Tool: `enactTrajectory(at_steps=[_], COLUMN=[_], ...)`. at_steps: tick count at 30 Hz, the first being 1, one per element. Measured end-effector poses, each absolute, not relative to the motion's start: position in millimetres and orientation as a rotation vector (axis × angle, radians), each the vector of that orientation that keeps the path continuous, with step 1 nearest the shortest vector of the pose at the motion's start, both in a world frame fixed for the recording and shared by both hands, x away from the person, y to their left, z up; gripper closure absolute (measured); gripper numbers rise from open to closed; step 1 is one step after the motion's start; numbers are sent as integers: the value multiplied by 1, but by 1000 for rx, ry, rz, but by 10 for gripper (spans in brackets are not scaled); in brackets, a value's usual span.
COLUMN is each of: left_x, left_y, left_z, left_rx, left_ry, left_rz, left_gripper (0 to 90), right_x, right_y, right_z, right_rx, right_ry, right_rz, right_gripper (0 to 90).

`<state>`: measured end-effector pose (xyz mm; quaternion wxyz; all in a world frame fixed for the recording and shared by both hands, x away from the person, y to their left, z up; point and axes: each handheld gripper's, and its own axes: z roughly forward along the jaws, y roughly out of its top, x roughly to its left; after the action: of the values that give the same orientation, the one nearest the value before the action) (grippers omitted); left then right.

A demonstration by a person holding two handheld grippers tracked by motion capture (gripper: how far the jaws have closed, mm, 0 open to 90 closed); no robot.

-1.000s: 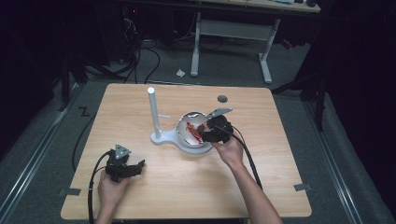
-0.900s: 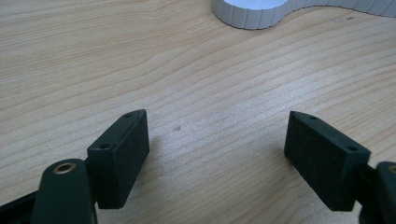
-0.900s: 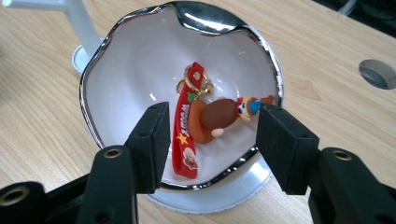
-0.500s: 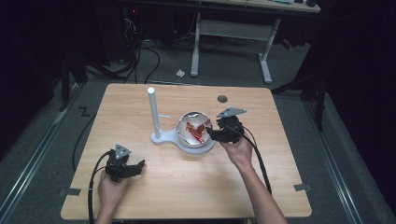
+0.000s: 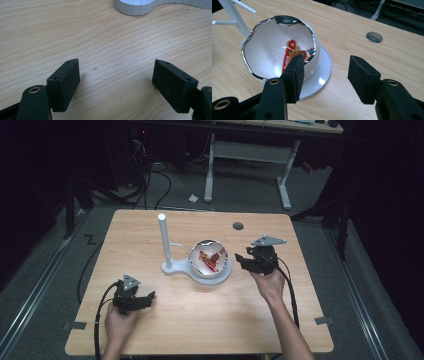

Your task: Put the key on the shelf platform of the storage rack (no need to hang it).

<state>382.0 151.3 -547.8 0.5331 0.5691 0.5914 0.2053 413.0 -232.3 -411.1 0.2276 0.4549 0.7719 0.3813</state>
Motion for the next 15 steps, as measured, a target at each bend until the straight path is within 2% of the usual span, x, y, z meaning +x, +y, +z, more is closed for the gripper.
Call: enactTrajectory(at_steps=[15], left_x=[382], left_y=[151], left_z=[-548], left_rx=[1357], left_ry=[1410], left_rz=[490], left_gripper=[224], right_x=[397], right_y=[-261], right_z=[-409], right_rx=[1302], right_ry=[2056], right_rz=[1084], right_gripper=[485])
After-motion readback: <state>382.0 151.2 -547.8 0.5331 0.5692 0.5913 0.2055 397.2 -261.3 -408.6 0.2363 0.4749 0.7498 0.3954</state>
